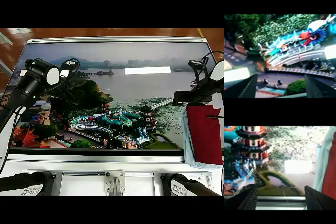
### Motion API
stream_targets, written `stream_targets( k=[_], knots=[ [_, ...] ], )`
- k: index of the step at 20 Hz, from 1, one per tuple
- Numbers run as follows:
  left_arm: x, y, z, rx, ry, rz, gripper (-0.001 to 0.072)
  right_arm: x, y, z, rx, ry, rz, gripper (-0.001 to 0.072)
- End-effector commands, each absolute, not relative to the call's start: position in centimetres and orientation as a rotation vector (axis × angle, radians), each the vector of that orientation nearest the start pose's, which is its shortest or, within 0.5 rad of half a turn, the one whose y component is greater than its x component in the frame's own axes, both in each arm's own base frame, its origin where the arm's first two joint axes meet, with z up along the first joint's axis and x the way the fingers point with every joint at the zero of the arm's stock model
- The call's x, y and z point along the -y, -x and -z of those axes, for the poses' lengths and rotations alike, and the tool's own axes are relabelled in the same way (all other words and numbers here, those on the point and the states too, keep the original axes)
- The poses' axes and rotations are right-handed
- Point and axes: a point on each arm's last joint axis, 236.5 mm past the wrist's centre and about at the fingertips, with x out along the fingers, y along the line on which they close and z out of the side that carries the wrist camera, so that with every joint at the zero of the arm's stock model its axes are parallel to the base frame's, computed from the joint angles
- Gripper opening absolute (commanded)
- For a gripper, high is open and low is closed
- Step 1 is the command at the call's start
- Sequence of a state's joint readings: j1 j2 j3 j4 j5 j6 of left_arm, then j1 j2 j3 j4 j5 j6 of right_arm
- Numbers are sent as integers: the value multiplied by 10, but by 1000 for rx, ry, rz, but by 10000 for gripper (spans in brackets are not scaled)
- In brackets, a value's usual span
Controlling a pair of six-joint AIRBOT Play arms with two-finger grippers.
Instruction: Fold the shirts.
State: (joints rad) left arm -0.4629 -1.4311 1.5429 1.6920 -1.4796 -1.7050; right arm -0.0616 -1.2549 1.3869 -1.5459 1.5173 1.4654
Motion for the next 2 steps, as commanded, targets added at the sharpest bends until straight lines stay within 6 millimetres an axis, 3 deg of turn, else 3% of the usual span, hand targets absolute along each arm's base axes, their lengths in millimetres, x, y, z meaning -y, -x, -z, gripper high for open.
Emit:
stream_targets(
  k=[1,2],
  knots=[
    [155,-373,-65,-1321,-304,218,708,15,-350,-75,-1384,29,-43,702],
    [155,-373,-65,-1322,-304,218,708,15,-350,-75,-1384,29,-43,702]
  ],
)
